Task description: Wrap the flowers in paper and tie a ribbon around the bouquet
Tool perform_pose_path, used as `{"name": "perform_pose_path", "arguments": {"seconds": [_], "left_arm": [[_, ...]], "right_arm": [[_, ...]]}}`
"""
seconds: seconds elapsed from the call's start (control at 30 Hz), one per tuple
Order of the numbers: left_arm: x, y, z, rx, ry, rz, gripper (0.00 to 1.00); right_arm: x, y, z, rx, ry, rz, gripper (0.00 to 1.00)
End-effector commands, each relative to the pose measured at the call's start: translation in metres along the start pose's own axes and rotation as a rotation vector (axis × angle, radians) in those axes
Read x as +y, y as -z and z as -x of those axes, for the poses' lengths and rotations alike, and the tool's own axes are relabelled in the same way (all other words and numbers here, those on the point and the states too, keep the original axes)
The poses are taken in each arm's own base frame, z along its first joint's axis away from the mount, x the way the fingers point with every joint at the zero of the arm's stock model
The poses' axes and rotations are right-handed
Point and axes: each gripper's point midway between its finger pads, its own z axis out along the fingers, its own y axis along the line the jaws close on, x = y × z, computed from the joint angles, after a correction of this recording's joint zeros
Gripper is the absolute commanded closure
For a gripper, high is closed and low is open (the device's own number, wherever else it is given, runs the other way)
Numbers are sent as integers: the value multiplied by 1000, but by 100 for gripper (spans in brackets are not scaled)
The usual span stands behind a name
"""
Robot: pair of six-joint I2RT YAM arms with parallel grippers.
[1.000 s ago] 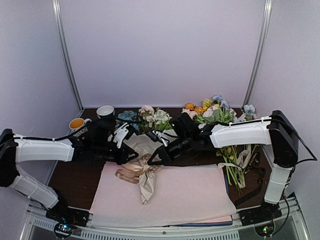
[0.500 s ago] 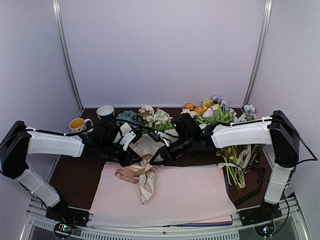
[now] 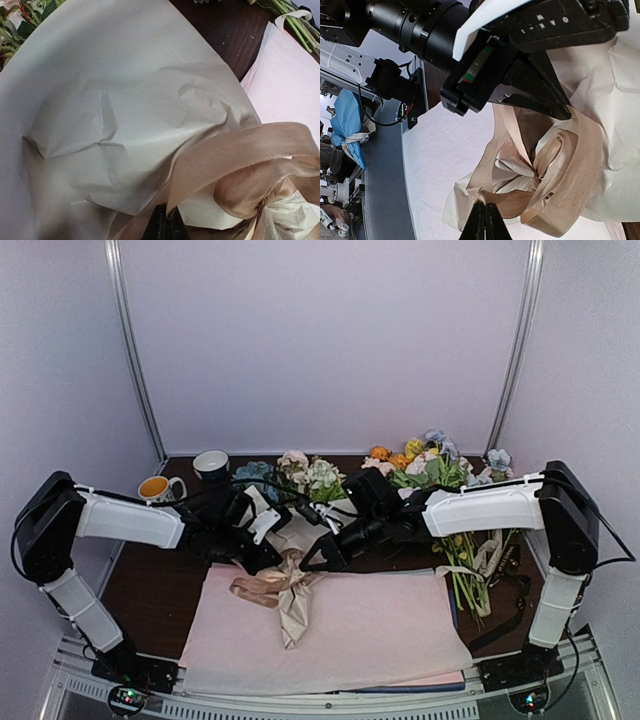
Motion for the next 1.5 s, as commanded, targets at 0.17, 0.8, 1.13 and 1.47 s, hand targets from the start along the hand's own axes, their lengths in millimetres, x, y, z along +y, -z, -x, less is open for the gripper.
{"name": "perform_pose_path", "arguments": {"seconds": [0.17,0.8,1.13,1.47], "left_arm": [[1,42,33,-175,-43,74,100],[-94,127,0,-242,-79,-48,100],[-182,96,63,-244,-313,-342,100],[-170,64,71,-195,-371,-231,58]], "right_arm": [[3,14,13,-46,21,-19,100],[-4,23,77,-148,22,-38,100],[-15,19,83,-158,-1,-73,100],[-13,22,84,-165,-5,-67,100]]}}
